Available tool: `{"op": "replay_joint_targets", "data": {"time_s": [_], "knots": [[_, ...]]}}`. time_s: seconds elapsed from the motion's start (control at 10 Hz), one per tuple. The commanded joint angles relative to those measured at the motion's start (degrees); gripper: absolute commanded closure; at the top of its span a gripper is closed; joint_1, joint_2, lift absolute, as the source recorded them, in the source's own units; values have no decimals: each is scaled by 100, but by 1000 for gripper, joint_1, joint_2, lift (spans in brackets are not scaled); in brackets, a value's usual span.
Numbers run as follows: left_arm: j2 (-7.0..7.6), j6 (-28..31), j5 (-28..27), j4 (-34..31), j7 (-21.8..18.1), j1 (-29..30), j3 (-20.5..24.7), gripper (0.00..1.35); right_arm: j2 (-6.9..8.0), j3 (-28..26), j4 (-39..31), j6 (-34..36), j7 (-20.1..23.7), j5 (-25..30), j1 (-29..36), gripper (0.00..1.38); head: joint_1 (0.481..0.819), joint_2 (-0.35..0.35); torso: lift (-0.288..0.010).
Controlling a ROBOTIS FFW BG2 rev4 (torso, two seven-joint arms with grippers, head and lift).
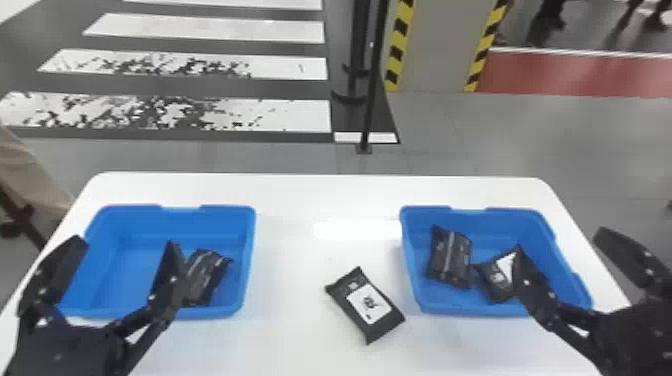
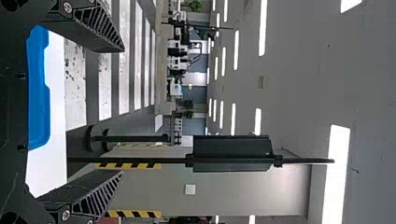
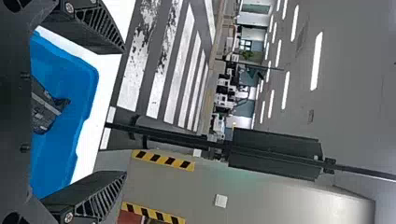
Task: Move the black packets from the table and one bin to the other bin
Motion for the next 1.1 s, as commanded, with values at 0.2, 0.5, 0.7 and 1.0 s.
{"op": "replay_joint_targets", "data": {"time_s": [0.2, 0.5, 0.7, 1.0], "knots": [[-9, 47, 8, 14, 0, -36, -16, 98, 1, -9, -23, 4, 1, 9, -29, 91, 695, -70, -110], [-15, 75, 191, 56, 0, -36, -5, 98, -95, 14, -220, 440, 10, 100, -212, 85, 695, -68, -110], [-15, 145, 145, 56, 0, -50, -5, 98, -297, 197, -318, 1030, 405, 272, -747, 84, 695, -50, -110], [-15, 201, 133, 56, -9, -50, -5, 98, -412, 528, -121, 1579, 880, 283, -1422, 84, 695, -4, -110]]}}
